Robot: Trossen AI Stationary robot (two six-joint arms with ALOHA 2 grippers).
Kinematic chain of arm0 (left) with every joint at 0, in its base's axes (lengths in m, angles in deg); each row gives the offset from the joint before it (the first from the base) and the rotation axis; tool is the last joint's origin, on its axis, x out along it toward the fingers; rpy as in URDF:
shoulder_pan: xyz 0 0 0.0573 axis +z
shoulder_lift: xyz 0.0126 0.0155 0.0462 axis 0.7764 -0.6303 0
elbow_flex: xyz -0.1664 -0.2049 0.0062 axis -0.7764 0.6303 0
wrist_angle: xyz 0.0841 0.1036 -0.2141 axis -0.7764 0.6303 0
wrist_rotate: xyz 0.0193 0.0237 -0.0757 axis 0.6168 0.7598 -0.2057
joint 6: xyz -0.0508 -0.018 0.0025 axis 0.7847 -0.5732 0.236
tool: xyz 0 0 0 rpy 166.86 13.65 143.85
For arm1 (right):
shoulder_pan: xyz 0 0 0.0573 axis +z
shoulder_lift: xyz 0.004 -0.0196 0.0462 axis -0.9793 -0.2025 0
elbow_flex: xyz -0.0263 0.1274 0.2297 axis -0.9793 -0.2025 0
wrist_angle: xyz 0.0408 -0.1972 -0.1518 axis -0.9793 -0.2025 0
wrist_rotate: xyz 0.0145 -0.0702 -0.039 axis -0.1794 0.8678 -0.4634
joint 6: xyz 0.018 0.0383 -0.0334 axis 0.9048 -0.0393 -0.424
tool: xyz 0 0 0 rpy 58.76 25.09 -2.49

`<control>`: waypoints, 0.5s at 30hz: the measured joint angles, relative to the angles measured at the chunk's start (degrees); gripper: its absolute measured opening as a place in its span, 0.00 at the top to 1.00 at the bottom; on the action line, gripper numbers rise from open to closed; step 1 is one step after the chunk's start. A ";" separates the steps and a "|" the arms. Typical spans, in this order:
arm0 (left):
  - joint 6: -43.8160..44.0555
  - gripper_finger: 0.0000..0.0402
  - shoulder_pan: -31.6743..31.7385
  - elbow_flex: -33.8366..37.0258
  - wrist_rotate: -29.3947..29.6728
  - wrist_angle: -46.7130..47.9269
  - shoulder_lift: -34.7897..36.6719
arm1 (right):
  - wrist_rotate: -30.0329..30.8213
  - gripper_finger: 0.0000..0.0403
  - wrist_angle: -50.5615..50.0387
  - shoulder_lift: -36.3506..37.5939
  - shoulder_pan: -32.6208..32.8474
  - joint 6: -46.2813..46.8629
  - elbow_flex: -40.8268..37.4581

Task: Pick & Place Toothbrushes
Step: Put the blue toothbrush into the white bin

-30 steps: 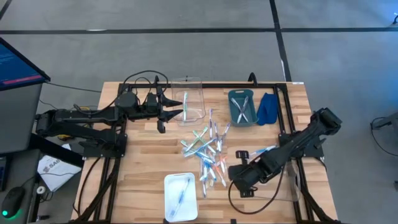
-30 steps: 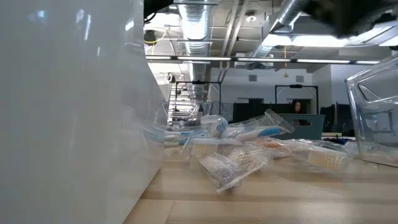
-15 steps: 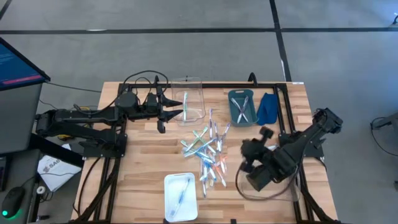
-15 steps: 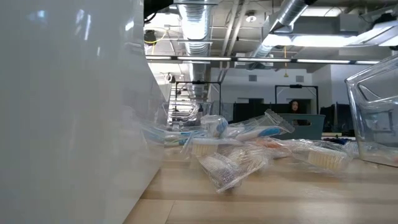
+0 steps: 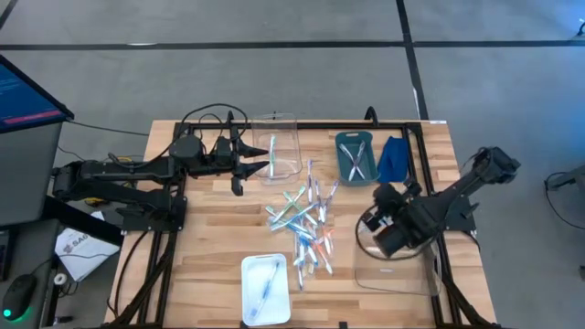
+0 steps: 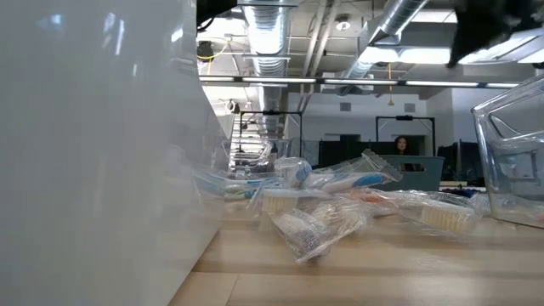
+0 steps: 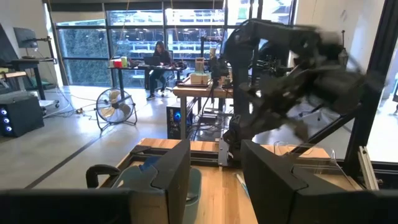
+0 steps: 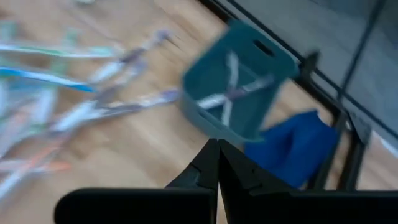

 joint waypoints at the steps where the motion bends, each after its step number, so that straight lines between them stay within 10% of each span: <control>1: 0.00 0.66 0.00 0.00 0.00 0.00 0.00 | -0.91 1.00 0.02 1.24 -0.47 1.65 -2.30; 15: 0.00 0.66 0.00 0.00 0.01 0.01 0.00 | -20.88 1.00 12.68 17.15 -8.49 8.81 -24.30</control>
